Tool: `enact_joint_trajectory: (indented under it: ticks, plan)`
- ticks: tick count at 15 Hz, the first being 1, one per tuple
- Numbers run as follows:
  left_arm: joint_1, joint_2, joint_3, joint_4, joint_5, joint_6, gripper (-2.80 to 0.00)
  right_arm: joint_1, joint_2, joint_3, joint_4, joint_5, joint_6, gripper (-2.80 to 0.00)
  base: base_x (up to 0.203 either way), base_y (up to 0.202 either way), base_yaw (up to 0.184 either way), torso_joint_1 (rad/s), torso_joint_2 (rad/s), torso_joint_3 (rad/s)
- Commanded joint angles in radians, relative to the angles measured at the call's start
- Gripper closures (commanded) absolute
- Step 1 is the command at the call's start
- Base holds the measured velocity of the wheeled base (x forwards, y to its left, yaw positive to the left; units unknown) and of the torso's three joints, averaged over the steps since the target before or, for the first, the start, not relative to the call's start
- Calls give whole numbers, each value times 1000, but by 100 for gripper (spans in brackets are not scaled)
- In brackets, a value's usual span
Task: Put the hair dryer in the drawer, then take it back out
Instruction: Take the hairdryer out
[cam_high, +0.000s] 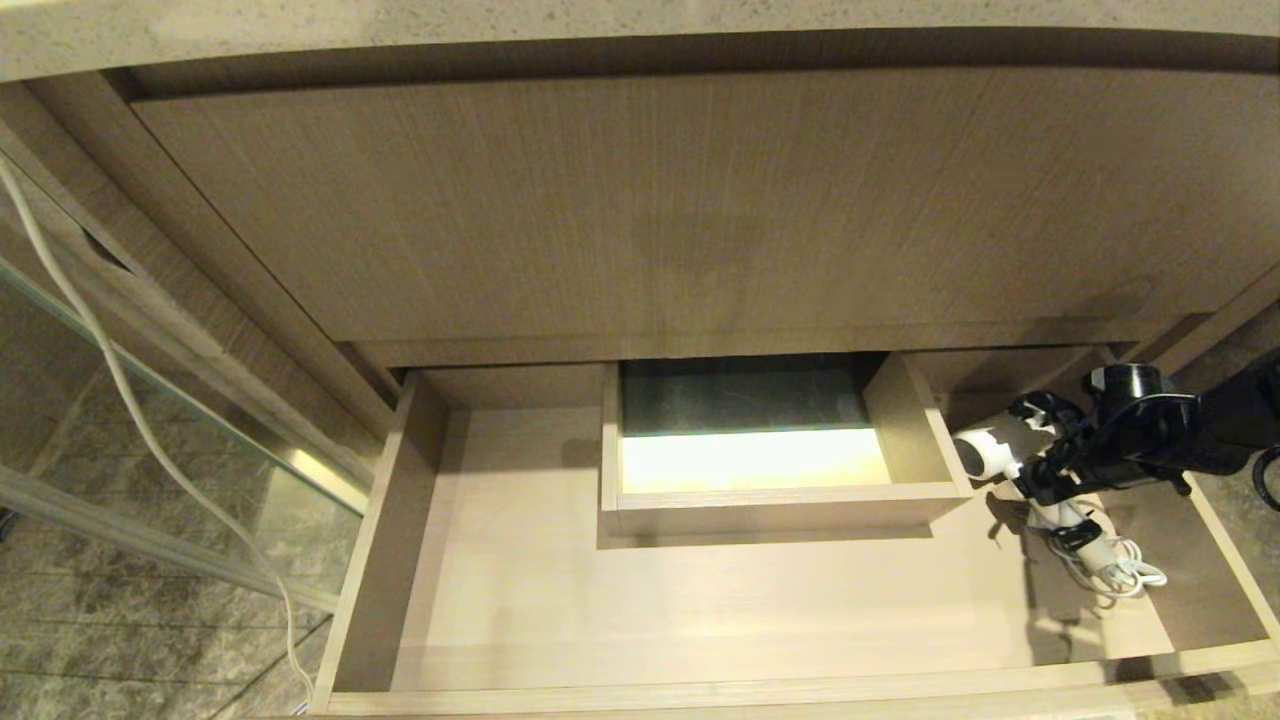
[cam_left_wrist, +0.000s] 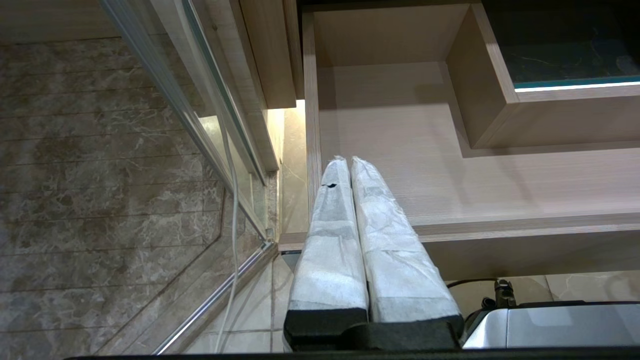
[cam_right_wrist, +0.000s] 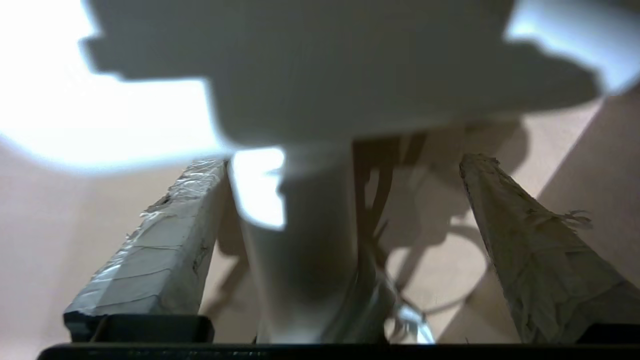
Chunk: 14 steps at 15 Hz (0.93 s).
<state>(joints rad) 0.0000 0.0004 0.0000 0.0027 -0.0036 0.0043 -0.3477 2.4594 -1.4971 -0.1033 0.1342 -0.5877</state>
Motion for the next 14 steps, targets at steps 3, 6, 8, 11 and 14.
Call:
enact_joint_trajectory:
  ticks: [3, 6, 8, 11, 14]
  plan:
    - [0, 1, 2, 0, 1, 0, 0, 2, 62, -20, -53, 2, -3, -280, 0, 0, 0, 0, 0, 0]
    - [0, 1, 2, 0, 1, 0, 0, 3, 90, -27, -124, 1, -1, -280, 0, 0, 0, 0, 0, 0]
    - [0, 1, 2, 0, 1, 0, 0, 4, 71, -27, -121, -1, -2, 0, 0, 0, 0, 0, 0, 0]
    - [0, 1, 0, 0, 1, 0, 0, 4, 5, 3, -112, -4, -6, 0, 0, 0, 0, 0, 0, 0]
    - [0, 1, 2, 0, 1, 0, 0, 3, -76, 45, -92, -5, -4, 0, 0, 0, 0, 0, 0, 0]
